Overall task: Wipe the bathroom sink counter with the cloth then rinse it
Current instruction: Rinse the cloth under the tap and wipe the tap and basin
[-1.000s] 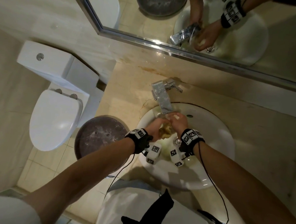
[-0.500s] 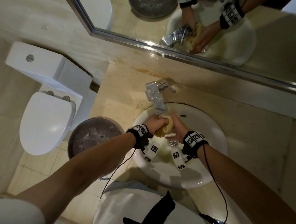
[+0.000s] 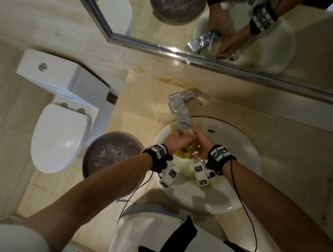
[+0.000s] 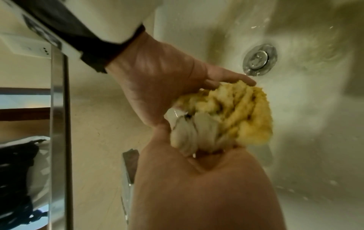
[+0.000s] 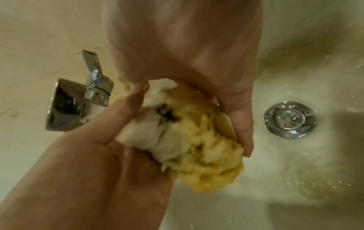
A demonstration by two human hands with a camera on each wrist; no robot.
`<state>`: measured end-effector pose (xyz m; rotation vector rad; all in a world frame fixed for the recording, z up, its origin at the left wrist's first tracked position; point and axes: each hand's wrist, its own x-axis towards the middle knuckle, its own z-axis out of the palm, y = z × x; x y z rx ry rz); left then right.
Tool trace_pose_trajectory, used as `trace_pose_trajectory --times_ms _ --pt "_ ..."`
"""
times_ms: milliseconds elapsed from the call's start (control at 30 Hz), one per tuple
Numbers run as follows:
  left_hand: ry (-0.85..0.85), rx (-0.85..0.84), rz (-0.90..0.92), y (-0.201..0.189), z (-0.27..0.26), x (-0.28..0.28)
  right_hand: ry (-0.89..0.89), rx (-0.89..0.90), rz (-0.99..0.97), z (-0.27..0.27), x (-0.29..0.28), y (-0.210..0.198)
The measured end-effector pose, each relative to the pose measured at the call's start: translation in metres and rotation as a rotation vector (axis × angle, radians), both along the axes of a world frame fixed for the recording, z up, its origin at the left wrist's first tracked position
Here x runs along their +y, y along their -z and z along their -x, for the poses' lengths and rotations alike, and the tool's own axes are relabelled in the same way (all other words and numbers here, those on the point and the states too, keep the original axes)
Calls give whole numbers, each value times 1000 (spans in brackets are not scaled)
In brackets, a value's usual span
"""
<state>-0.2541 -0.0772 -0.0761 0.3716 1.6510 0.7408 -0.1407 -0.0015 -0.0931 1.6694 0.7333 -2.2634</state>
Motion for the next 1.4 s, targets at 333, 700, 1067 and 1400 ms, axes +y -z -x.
trace_pose_trajectory --times_ms 333,700,1067,1400 --pt "-104 -78 -29 -6 4 -13 82 -73 -270 12 -17 0" --pt "-266 -501 224 -11 -5 -2 135 -74 -463 21 -16 -1" --pt "-231 -301 160 24 -4 6 -41 -58 -517 -3 -11 1" --pt "-317 -380 13 20 8 -3 111 -2 -205 -2 -17 15"
